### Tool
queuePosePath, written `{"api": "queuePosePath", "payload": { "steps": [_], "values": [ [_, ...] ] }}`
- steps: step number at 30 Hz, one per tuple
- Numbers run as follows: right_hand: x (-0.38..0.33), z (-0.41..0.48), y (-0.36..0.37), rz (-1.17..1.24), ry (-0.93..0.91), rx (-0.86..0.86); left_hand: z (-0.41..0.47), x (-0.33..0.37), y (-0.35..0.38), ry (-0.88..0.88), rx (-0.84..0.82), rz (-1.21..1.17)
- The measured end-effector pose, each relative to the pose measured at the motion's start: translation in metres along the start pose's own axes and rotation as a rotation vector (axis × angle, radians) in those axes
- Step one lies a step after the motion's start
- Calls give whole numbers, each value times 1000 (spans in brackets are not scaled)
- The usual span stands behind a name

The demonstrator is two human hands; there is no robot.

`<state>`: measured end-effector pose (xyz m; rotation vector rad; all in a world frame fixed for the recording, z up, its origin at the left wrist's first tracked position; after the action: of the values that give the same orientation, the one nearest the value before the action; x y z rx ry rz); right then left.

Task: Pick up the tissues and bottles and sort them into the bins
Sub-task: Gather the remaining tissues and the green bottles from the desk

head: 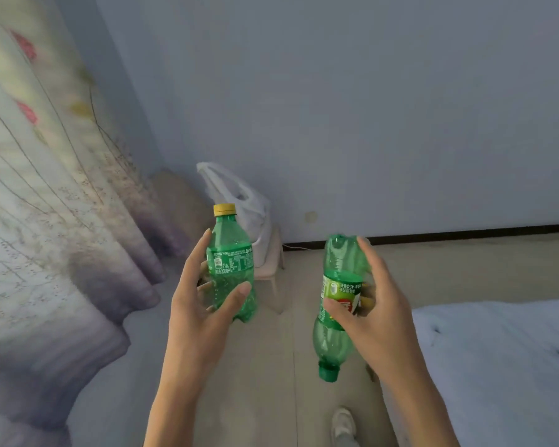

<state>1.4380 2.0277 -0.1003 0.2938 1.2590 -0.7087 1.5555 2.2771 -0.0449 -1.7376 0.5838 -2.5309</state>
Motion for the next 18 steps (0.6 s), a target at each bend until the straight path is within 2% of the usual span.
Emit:
{"api": "queuePosePath", "payload": {
  "steps": [6,10,15,18],
  "values": [
    [30,174,-8,-45,-53,49,152,-17,61,24,-9,6],
    [31,285,-18,-10,-113,84,256,-13,89,54,58,-39],
    [77,355,3,-53,-25,12,333,-36,126,21,4,-46],
    [103,411,11,-78,-11,41,393,-63,149,-9,-3,-46]
  ]
}}
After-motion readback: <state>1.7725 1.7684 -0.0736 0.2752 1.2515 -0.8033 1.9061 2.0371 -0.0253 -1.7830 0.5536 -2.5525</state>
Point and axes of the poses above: each hand's wrist, its own z-axis towards the middle knuckle, its own y-axis out of the palm, x = y × z, the point moved 10 cm from there along z, towards the middle knuckle, and after that the axes turned 9 degrees about z, right-handed, at the moved point
